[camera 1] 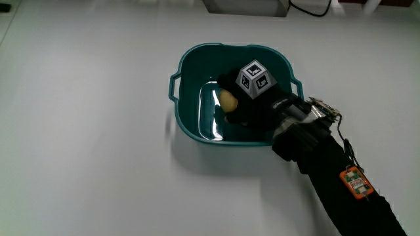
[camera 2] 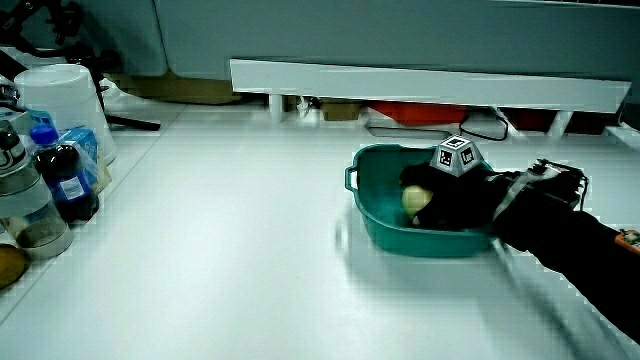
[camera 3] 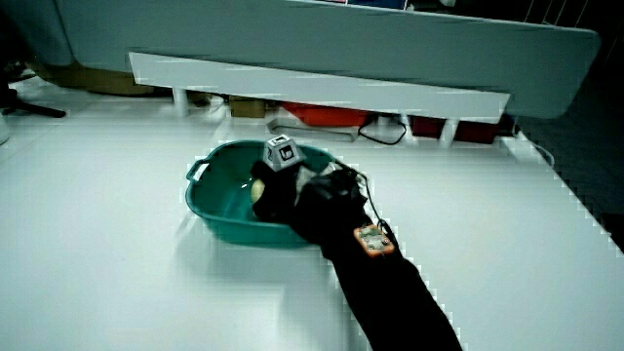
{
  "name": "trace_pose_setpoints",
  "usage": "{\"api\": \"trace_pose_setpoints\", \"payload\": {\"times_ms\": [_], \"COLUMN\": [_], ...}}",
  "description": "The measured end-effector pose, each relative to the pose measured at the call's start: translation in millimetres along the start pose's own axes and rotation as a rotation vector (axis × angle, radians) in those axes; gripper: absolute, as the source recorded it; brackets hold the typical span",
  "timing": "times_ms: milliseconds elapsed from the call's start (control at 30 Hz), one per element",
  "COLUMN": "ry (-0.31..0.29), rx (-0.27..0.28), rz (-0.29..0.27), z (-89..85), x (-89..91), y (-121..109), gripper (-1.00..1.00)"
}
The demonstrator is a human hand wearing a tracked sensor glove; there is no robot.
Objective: Place pear into plate
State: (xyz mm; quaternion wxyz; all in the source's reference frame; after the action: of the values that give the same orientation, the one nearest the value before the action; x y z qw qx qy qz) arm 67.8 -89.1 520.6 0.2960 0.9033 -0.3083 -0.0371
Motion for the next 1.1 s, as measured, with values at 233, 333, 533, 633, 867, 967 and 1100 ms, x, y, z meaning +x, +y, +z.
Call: {"api": "trace_pose_setpoints", "payload": {"times_ms": [233,333,533,633,867,967,1100], "ry": [0.000,0.004,0.015,0.003,0.017,0.011,0.013], "rx": [0.000,0.006,-0.010,0.000,0.023,0.029,0.040], "rz": [-0.014,-0.020,-0.009,-0.007,0.008,0.001,-0.003], "z": [-2.3,-0.6,0.0,2.5,12.1,15.3,16.9], "x": [1.4,2.0,2.9,1.1,1.9,4.1,12.7], "y": [-1.1,-2.0,-2.3,-3.9,-9.3,-12.9,-20.5], "gripper": [0.00,-0.10,-0.40,-0.55,-0.90,-1.00,-1.00]}}
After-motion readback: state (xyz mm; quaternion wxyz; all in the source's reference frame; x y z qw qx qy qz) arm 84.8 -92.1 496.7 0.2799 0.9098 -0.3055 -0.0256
